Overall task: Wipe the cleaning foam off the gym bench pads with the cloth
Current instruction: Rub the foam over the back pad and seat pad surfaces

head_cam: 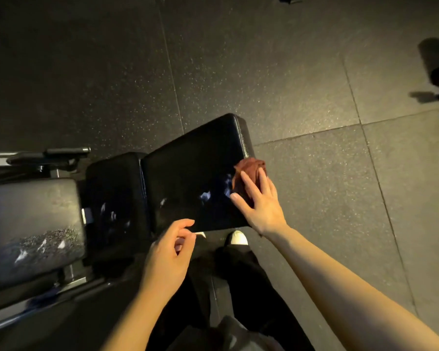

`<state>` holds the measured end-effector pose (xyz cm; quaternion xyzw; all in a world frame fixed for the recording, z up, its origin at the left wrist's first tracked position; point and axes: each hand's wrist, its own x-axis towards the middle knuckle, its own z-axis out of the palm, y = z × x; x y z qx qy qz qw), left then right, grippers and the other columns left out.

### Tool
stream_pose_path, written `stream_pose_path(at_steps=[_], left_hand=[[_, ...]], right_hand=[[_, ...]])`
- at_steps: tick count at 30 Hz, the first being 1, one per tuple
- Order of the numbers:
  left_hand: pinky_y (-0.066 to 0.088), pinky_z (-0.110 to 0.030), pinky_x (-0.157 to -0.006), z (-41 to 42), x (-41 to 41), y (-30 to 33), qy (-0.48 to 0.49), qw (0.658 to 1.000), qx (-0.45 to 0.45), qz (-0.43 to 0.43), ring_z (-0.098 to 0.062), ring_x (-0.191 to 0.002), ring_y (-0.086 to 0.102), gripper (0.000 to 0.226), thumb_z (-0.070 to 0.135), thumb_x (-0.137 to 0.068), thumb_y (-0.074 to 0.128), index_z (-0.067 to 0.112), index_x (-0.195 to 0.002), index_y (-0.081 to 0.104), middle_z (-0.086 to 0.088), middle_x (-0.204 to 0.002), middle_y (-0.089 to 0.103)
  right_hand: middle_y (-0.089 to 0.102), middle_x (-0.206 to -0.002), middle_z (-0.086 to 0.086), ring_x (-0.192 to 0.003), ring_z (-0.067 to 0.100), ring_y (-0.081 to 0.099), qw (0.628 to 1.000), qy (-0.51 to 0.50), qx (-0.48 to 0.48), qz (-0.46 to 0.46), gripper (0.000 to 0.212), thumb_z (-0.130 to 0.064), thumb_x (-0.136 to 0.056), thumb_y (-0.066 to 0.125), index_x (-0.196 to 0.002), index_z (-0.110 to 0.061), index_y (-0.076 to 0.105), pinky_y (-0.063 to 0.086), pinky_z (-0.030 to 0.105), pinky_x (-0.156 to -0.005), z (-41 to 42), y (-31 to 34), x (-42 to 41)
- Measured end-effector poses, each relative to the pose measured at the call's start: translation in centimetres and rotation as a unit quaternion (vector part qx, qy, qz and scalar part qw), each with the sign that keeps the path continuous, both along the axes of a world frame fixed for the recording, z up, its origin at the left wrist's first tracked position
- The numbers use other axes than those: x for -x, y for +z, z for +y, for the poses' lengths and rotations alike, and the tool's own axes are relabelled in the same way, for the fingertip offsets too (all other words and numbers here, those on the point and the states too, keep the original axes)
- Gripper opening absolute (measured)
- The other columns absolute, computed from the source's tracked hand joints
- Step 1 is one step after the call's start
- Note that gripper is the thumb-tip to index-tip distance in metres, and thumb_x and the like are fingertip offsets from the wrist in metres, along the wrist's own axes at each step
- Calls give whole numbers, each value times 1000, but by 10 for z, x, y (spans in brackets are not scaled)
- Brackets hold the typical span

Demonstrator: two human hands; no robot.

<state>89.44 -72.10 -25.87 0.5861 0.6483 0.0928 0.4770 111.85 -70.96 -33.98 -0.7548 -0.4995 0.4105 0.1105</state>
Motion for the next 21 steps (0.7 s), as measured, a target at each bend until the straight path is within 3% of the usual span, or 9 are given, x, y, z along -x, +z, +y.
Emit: stream_pose_path(at_steps=[3, 5, 7, 10, 14, 17, 21], left_hand=[[41, -1, -73, -16, -2, -14, -4, 1000, -10, 4, 10, -94, 56, 25, 20, -94, 57, 40, -109, 56, 18, -96, 63], [41, -5, -73, -20, -3, -23, -19, 999, -32, 24, 5, -96, 57, 25, 25, -94, 55, 44, -111, 54, 20, -102, 59], [38, -7, -73, -24, -5, -34, -33, 996, -67, 58, 0, -98, 57, 26, 26, -94, 53, 36, -118, 57, 19, -108, 56], [32, -7, -78, -28, -4, -71, -45, 982, -166, 79, -2, -104, 50, 30, 30, -95, 49, 23, -122, 60, 7, -117, 56], [39, -29, -97, -20, 9, -155, -109, 932, -339, 64, -19, -112, 51, 36, 30, -93, 47, 17, -126, 50, -8, -125, 50], [31, -39, -108, -4, 12, -211, -146, 893, -423, 57, -30, -125, 43, 38, 36, -100, 39, 15, -131, 45, -12, -132, 42], [26, -62, -107, 11, 15, -264, -189, 826, -530, 38, -28, -137, 33, 48, 52, -97, 34, 26, -137, 32, -15, -134, 39]], right_hand=[[7, -161, 8, -146, 29, 6, 996, 41, -38, -65, 52, -51, -100, 22, -150, -38, 20, 6, 35, -118, 2, -15, -1], [10, -160, 8, -143, 35, 17, 994, 40, -61, -84, 48, -44, -102, 26, -149, -39, 20, 19, 40, -116, 1, -23, -1], [16, -159, 10, -137, 39, 28, 989, 35, -92, -107, 49, -45, -100, 27, -149, -37, 25, 33, 47, -109, 2, -29, 0], [21, -158, 10, -133, 39, 36, 986, 11, -121, -111, 53, -47, -97, 26, -148, -37, 26, 39, 48, -102, 11, -38, 2], [21, -158, 4, -133, 37, 37, 979, -19, -152, -137, 53, -41, -99, 39, -148, -44, 20, 36, 44, -104, 19, -46, 2], [27, -156, -5, -139, 22, 33, 976, -49, -177, -120, 54, -49, -96, 41, -146, -48, 20, 33, 38, -108, 19, -52, 1], [42, -143, -20, -130, -1, 36, 961, -86, -245, -95, 59, -53, -87, 39, -144, -39, 35, 28, 15, -97, 5, -60, -2]])
